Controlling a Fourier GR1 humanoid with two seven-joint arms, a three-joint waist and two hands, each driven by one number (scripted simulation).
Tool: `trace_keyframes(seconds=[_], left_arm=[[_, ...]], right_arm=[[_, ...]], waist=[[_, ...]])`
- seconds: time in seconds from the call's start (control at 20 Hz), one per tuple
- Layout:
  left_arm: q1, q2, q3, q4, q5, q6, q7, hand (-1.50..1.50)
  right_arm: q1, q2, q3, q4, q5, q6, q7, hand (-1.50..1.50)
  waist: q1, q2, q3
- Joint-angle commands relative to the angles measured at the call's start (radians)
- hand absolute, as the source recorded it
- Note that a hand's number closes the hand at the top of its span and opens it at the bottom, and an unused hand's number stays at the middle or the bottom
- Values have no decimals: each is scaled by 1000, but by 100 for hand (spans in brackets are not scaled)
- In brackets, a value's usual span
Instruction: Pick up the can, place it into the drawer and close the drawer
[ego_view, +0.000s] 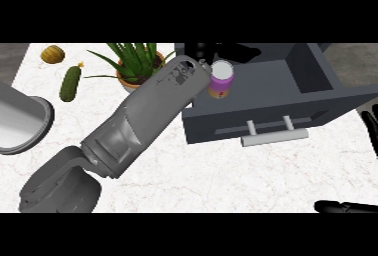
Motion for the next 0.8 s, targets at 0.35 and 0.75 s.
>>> trace_keyframes(seconds=[0.35,0.75], left_arm=[[-19,0,18,-28,91,31,-9,-150],[9,0,20,-81,162,63,-73,-150]], right_arm=[[12,-85,24,-118,205,8,-67,-150],[-39,-142,101,-77,408,8,-142,-150]], waist=[[18,-9,-2],[37,-8,-1]])
